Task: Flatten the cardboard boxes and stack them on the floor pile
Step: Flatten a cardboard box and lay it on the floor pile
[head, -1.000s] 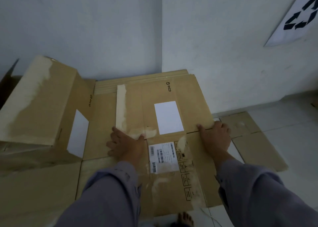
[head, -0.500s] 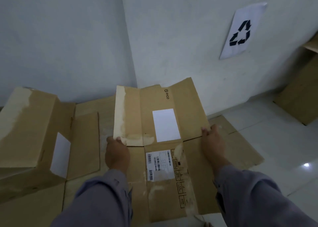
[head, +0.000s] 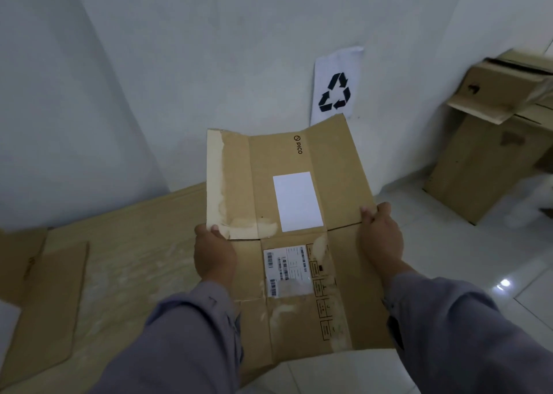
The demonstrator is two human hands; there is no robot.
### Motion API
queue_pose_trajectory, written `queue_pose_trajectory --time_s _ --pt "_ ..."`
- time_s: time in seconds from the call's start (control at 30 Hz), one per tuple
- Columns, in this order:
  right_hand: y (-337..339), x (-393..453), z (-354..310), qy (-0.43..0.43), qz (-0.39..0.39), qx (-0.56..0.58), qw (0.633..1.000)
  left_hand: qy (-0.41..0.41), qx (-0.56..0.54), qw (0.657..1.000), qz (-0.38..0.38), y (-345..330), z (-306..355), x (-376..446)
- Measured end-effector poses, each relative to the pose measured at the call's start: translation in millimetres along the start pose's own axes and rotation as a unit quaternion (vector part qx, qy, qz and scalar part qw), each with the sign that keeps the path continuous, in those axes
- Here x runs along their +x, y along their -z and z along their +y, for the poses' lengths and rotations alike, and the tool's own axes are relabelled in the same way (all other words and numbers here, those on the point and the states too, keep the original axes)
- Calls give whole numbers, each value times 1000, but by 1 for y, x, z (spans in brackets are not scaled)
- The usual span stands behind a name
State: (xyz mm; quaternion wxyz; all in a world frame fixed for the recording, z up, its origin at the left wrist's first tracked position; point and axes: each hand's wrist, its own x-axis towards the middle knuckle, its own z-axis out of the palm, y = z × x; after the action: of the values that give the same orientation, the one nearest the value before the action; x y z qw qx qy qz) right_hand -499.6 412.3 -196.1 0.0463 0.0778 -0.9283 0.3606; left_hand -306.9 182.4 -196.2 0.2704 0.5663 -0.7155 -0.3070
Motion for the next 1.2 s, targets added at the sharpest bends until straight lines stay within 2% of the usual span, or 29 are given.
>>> queue_pose_trajectory --time_s 0.27,0.43,0.83,1.03,1.2 --pt "40 85 51 4 14 -14 1000 6 -16 1000 -3 -75 62 -44" --pt "41 110 66 -1 -4 -10 1000 20 -6 1000 -12 -104 82 -42" --pt "49 183 110 -10 24 -35 999 23 23 998 -56 -178 136 -44" --pt "34 247 152 -7 -6 -25 1000 53 39 997 -42 -244 163 -55" --pt "15 308 205 38 -31 -13 999 90 42 995 -13 -321 176 -79"
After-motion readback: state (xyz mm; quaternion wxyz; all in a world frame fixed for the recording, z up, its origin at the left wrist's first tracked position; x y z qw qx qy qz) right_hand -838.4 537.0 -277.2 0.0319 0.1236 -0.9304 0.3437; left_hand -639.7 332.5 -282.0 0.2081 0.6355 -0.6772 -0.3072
